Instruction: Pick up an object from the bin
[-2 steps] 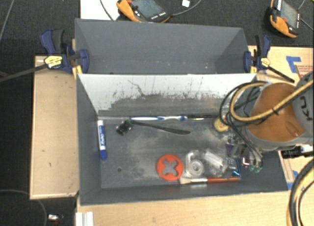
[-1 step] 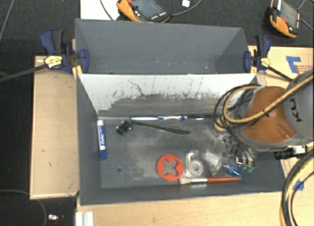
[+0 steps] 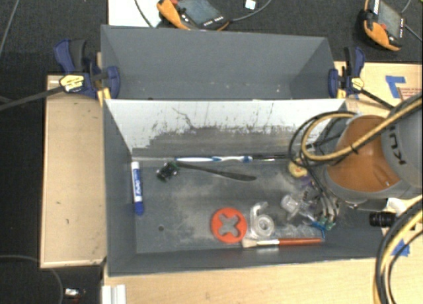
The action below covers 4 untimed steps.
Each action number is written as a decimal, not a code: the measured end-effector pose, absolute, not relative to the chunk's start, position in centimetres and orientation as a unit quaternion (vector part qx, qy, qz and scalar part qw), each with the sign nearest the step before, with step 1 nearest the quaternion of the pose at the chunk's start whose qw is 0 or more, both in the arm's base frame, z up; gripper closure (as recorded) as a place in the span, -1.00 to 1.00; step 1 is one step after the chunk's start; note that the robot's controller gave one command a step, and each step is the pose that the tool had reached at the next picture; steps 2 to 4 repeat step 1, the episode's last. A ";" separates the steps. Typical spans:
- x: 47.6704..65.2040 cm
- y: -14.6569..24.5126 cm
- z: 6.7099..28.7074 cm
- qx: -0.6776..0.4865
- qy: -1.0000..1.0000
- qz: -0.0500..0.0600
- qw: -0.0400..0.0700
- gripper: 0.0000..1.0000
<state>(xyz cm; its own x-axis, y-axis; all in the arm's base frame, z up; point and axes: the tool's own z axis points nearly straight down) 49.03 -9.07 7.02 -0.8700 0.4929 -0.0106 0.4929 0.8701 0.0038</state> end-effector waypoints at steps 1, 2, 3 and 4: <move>49.0 -9.1 7.0 0.254 0.967 0.000 0.006 1.00; 49.0 -9.1 7.0 0.254 0.967 0.000 0.006 1.00; 49.0 -9.1 7.0 0.254 0.967 0.000 0.006 1.00; 49.0 -9.1 7.0 0.254 0.967 0.000 0.006 1.00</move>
Offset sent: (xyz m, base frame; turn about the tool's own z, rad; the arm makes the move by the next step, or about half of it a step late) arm -0.0001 0.0000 0.0634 -0.0008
